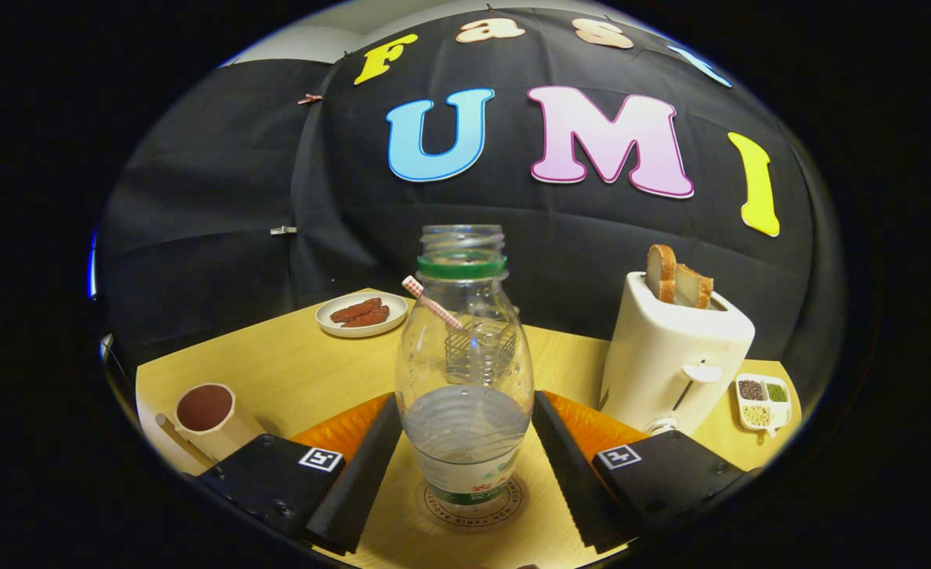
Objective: Take the bottle from table, then pour the juice into the cup, finally place the bottle on the coaster
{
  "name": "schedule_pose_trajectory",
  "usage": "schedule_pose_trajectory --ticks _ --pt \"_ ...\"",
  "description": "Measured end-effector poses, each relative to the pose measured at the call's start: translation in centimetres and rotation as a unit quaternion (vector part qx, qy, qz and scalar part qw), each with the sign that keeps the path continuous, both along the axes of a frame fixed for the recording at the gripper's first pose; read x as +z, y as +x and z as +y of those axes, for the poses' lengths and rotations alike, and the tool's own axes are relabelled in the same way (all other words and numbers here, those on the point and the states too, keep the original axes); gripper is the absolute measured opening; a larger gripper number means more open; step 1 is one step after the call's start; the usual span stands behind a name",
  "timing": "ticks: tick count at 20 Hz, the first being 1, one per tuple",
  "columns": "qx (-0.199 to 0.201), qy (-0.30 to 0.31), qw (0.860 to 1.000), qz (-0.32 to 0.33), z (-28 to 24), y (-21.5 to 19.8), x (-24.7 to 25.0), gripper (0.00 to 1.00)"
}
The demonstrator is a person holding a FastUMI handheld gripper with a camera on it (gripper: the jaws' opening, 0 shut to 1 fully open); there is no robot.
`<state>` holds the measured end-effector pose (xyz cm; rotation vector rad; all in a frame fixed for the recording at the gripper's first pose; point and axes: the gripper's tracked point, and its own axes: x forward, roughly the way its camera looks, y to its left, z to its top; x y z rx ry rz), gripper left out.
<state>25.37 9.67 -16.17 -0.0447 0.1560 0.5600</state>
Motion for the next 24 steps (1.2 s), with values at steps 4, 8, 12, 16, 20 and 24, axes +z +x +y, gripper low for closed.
schedule_pose_trajectory --ticks 4,8,12,16,20,24 --pt "-0.009 -0.009 1.0 -0.02 -0.7 -1.5 1.8 1.0" --pt "-0.004 -0.028 0.998 -0.061 -1.1 -3.6 4.9 0.98" --pt "-0.002 -0.02 0.997 -0.075 -1.9 -6.4 8.7 0.98" --pt "-0.015 -0.019 0.996 -0.089 -3.3 -10.0 13.0 0.98" --pt "-0.045 -0.027 0.992 -0.113 -4.9 -14.0 17.1 0.98" --pt "-0.079 -0.023 0.99 -0.115 -6.3 -17.9 19.2 0.98"
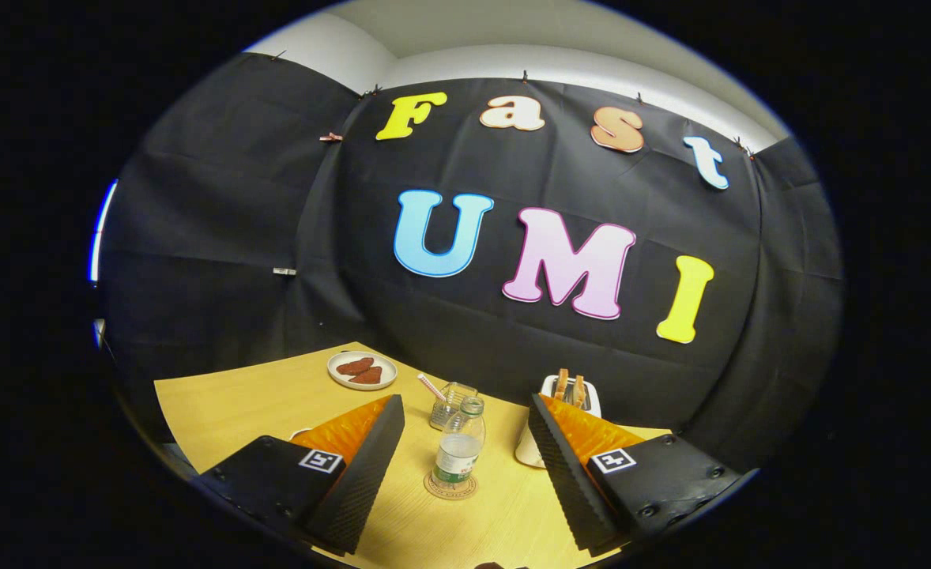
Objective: Take the bottle from table, then pour the juice into the cup, finally place the bottle on the coaster
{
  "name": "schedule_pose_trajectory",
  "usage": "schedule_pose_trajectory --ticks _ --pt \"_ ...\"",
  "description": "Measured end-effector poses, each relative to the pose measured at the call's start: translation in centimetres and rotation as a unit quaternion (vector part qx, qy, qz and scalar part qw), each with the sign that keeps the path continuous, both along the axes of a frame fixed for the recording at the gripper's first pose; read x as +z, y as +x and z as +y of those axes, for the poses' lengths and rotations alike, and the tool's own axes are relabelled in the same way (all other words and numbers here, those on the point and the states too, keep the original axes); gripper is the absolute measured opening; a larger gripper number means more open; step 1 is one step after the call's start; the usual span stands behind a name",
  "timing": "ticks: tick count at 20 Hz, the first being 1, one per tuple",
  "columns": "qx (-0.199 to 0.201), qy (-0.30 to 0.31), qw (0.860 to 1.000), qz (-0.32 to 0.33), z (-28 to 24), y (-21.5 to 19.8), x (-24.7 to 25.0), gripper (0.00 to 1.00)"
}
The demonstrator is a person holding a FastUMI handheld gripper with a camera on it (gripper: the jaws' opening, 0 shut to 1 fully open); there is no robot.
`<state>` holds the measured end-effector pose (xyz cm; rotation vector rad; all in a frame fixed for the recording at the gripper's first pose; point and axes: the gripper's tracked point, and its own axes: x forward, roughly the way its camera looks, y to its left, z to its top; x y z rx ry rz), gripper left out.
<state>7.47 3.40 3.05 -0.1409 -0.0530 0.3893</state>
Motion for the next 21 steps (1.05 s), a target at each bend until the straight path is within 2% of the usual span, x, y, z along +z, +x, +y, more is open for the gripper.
schedule_pose_trajectory --ticks 6,13,21 --pt "-0.048 0.02 0.998 0.029 -2.3 -4.4 -0.1 0.98" --pt "-0.103 0.016 0.994 0.016 -4.8 -6.1 0.2 0.98" --pt "-0.112 0.023 0.993 0.023 -4.7 -6.5 0.7 0.97"
